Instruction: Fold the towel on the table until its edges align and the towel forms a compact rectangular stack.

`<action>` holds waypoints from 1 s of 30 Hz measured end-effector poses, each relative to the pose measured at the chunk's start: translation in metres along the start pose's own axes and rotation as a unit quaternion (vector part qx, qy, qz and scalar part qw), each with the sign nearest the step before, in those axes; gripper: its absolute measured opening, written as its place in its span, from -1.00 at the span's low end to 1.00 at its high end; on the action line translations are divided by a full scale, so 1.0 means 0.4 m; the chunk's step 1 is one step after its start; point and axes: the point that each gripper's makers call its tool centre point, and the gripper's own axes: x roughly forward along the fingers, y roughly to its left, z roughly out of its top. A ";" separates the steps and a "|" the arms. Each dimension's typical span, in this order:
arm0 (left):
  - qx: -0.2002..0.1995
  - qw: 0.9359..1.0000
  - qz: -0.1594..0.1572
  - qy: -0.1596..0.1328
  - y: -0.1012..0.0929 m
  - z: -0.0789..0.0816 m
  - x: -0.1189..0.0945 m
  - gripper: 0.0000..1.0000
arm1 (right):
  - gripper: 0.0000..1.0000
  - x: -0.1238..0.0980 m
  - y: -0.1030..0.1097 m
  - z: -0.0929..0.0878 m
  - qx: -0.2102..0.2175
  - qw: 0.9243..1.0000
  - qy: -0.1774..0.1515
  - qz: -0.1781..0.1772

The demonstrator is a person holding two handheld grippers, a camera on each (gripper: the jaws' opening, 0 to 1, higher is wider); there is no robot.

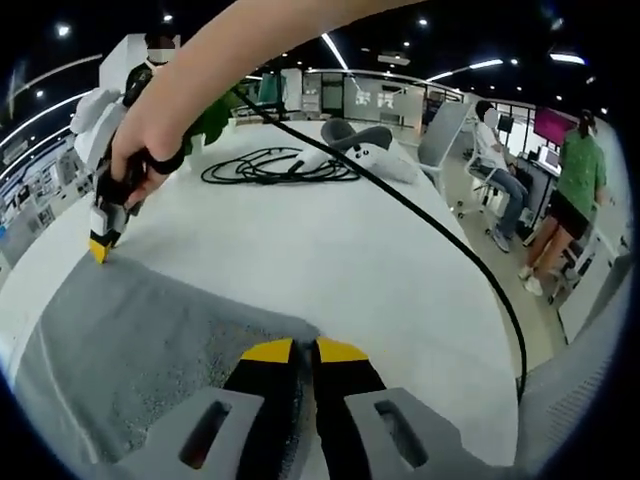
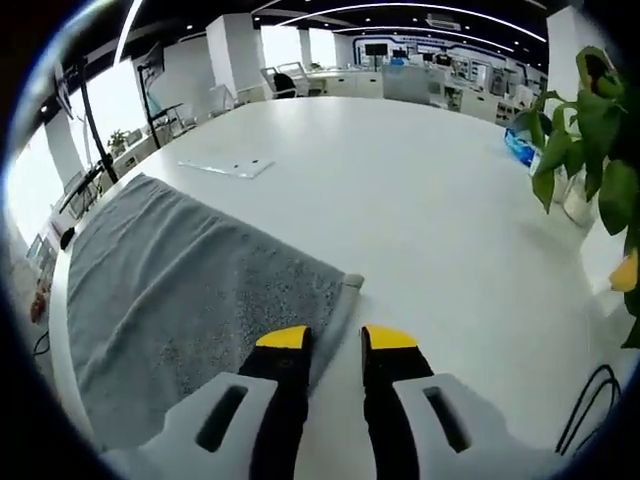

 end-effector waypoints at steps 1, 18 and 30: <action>0.000 1.000 0.000 0.000 0.000 0.000 0.000 -0.87 | -0.70 0.002 0.001 0.001 0.000 1.000 -0.001 0.001; 0.001 1.000 -0.007 -0.003 -0.016 0.016 -0.014 -0.87 | -1.00 -0.025 0.010 0.025 -0.030 1.000 0.008 0.004; -0.043 0.998 0.006 -0.053 -0.002 0.091 -0.085 -0.87 | -1.00 -0.078 0.025 0.101 0.042 0.997 -0.056 0.027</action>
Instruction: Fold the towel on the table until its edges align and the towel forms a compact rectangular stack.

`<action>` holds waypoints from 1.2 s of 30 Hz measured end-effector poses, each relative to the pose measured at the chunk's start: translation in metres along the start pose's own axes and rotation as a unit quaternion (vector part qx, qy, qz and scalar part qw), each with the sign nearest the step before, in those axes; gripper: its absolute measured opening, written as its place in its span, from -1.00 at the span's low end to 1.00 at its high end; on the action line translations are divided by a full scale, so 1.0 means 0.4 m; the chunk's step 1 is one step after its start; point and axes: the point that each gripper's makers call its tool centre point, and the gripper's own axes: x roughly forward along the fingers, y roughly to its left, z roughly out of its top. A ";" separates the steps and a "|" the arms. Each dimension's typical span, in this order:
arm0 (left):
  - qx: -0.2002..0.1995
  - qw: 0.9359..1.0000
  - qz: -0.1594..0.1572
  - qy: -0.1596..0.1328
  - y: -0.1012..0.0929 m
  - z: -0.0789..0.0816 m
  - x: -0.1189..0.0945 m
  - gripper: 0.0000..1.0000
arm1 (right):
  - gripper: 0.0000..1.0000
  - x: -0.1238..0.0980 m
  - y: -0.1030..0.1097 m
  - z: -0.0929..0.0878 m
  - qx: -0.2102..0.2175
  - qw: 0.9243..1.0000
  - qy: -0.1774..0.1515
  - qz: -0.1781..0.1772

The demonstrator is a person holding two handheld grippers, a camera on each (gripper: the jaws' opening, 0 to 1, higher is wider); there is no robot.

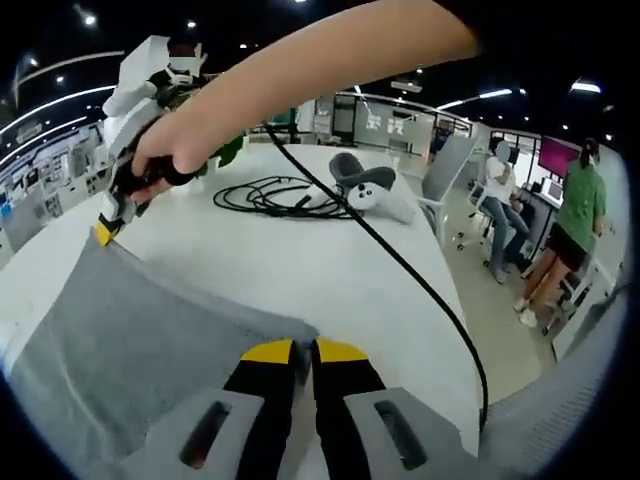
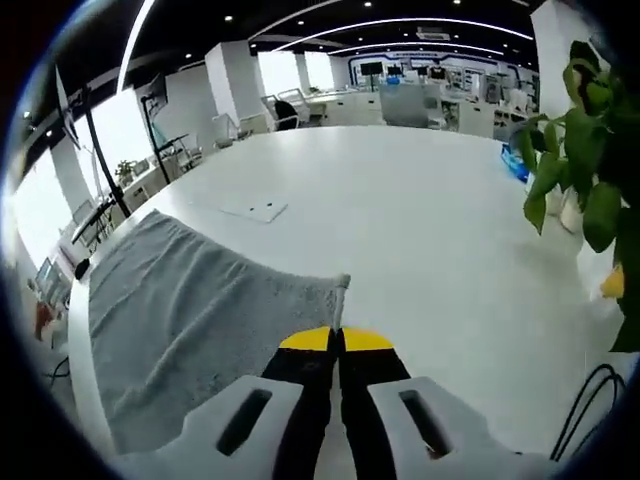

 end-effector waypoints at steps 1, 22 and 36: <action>-0.002 1.000 0.002 -0.004 0.001 0.006 -0.002 -0.87 | -1.00 -0.004 0.002 0.009 0.006 1.000 -0.006 0.002; 0.006 0.998 -0.008 -0.068 -0.017 0.167 -0.035 -0.87 | -1.00 -0.110 -0.003 0.117 -0.004 0.998 -0.059 -0.018; 0.030 0.993 0.006 -0.114 -0.028 0.277 -0.093 -0.87 | -1.00 -0.188 -0.004 0.206 -0.003 0.994 -0.100 -0.042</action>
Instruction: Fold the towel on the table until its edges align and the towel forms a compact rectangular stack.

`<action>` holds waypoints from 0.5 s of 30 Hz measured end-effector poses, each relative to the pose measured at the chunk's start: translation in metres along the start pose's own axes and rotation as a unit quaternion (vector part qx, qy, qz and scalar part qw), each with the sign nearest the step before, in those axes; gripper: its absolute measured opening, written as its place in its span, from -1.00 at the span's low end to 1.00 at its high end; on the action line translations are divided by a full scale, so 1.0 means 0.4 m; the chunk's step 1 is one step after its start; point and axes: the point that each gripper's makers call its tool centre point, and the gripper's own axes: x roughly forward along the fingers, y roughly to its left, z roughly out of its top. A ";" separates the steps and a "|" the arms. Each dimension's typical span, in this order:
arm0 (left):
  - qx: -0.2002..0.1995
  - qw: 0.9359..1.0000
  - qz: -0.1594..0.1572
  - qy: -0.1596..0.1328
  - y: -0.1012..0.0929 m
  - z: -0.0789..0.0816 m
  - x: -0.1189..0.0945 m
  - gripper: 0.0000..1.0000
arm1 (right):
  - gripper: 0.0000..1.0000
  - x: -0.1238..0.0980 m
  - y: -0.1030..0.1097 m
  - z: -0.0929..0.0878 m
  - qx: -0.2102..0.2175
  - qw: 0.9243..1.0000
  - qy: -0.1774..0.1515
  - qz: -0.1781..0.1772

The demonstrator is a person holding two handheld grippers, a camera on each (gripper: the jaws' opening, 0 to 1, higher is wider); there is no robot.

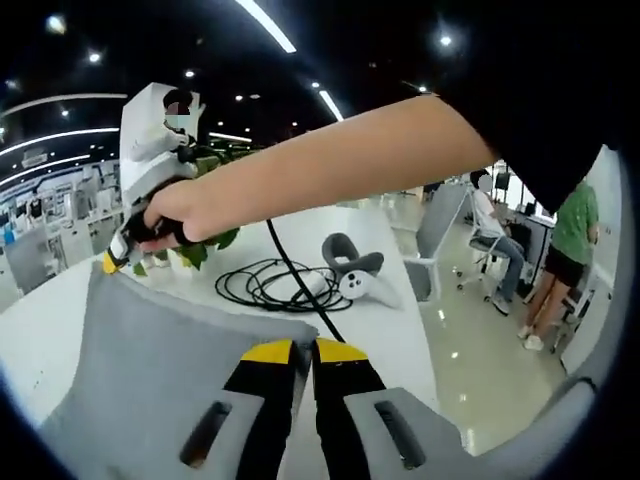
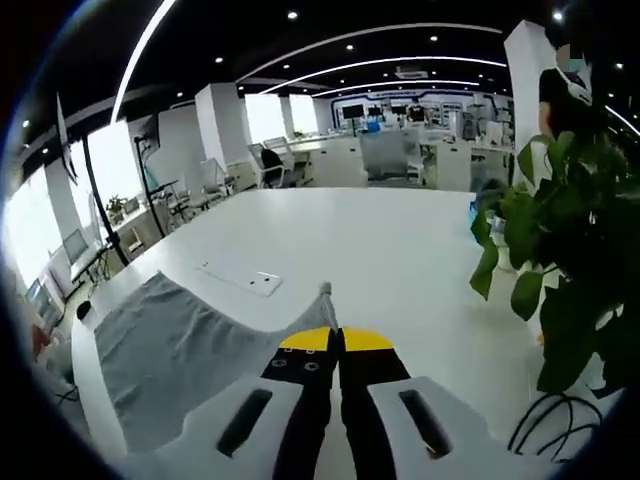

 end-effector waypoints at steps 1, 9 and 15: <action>-0.001 1.000 0.002 -0.004 0.003 0.006 -0.005 -0.87 | -1.00 -0.001 0.004 0.008 -0.003 1.000 -0.003 0.000; 0.004 0.999 0.025 -0.025 0.027 0.063 -0.060 -0.87 | -1.00 -0.006 0.063 0.083 -0.006 1.000 -0.025 0.011; -0.016 0.997 0.048 -0.052 0.053 0.100 -0.139 -0.87 | -1.00 -0.014 0.122 0.139 -0.011 0.999 -0.036 0.019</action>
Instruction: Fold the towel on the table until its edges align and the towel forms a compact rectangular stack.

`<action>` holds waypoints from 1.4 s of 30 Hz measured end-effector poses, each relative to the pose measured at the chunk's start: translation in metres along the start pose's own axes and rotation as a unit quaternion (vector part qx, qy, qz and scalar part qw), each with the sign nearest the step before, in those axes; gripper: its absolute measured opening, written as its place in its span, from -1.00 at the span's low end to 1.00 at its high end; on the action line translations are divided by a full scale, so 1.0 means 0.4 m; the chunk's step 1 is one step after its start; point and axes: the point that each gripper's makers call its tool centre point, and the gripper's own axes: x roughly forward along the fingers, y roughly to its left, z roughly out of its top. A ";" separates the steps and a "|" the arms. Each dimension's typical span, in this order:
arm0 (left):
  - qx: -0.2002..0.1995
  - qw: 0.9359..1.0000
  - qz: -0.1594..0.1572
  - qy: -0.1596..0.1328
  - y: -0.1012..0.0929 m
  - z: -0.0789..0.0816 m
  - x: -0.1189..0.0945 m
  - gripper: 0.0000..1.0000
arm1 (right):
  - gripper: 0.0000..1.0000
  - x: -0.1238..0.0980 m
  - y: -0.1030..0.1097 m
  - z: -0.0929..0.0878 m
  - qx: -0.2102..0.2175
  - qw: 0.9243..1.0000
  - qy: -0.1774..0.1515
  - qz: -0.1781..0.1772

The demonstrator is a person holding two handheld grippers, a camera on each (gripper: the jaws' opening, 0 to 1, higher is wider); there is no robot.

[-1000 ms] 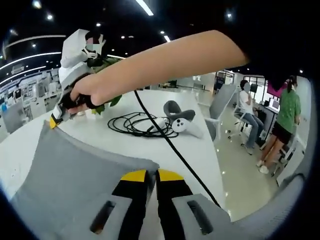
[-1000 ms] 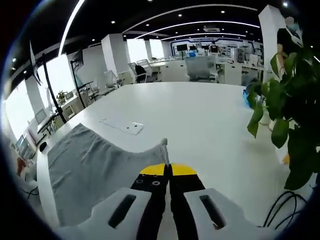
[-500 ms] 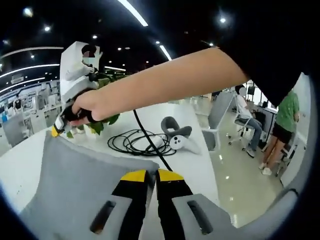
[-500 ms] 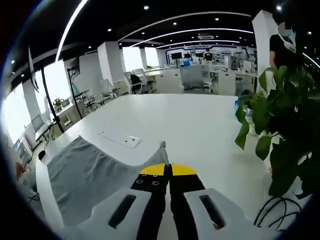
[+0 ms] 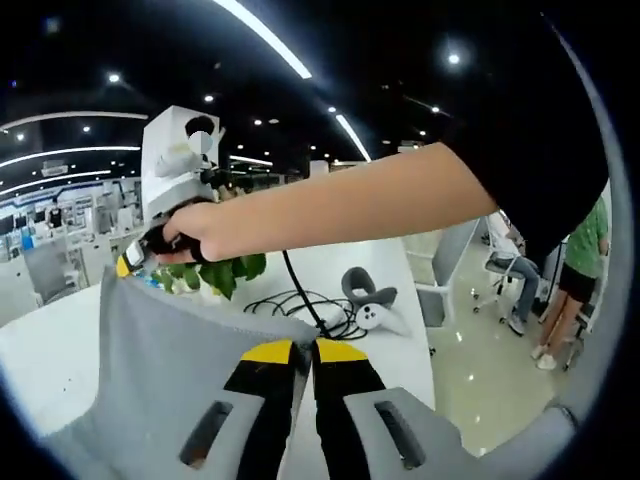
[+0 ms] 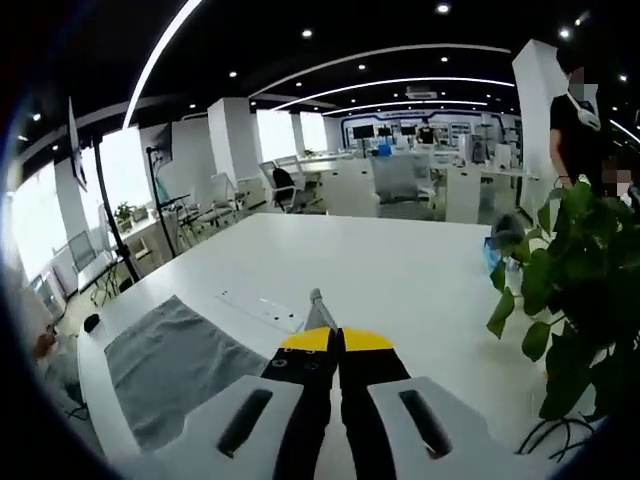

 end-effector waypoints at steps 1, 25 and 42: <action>-0.001 1.000 0.004 -0.001 0.005 0.004 -0.010 -0.87 | -1.00 0.001 0.008 0.006 0.000 1.000 0.000 0.001; -0.034 0.994 0.086 -0.066 0.124 0.107 -0.265 -0.87 | -1.00 0.033 0.234 0.186 0.019 0.999 -0.026 0.035; -0.023 0.984 0.157 -0.083 0.214 0.129 -0.493 -0.87 | -1.00 0.097 0.436 0.285 0.015 0.996 -0.042 0.078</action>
